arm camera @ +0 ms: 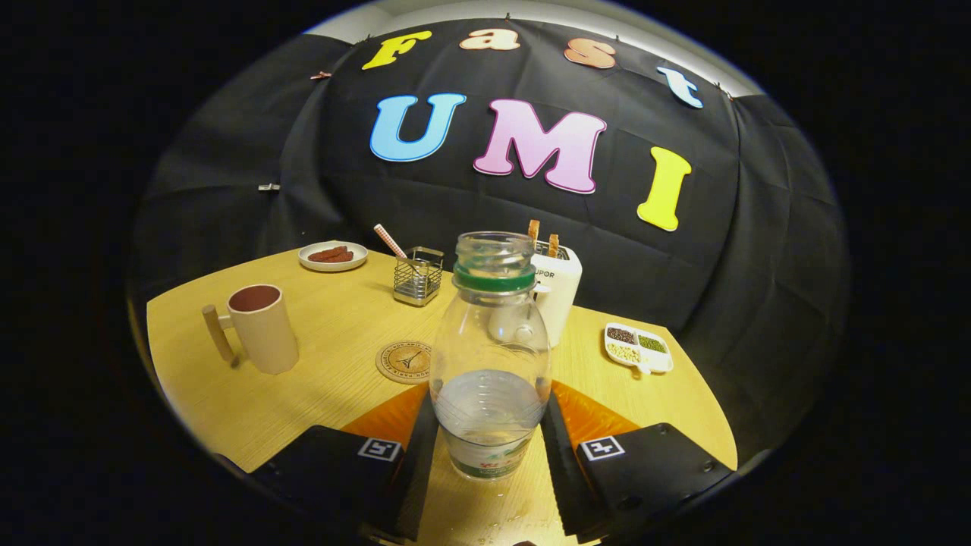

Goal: Take the bottle from table, then pour the juice into the cup, finally place the bottle on the coaster

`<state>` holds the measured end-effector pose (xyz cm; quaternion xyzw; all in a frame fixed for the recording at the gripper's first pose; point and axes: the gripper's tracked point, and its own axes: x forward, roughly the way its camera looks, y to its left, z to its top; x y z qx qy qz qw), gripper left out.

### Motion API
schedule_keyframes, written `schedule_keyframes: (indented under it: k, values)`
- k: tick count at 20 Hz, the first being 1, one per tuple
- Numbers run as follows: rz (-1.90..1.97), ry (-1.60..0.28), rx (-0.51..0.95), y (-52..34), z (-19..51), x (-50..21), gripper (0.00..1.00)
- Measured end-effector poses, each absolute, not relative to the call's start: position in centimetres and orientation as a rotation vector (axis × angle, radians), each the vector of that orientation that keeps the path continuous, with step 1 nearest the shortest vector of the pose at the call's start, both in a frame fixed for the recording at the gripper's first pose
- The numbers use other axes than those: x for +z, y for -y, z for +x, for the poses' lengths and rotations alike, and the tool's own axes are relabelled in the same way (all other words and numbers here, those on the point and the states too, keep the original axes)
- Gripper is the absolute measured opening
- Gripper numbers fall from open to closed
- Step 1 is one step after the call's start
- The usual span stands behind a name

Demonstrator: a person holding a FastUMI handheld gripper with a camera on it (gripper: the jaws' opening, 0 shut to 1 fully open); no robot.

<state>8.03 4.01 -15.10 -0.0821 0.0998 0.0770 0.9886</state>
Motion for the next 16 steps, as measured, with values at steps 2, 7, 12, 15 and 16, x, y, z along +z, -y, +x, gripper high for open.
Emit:
schedule_keyframes:
  k: [2,7,12,15,16]
  values:
    - [-0.197,-0.202,0.173,-4.8,7.6,-14.0,0.7]
    - [-0.278,-0.2,0.204,-7.4,7.9,-11.4,0.7]
    - [-0.403,-0.229,0.172,-9.3,8.8,-9.8,0.7]
    - [-0.525,-0.221,0.136,-9.9,9.3,-9.3,0.7]
    - [-0.557,-0.225,0.125,-10.1,9.4,-9.5,0.7]
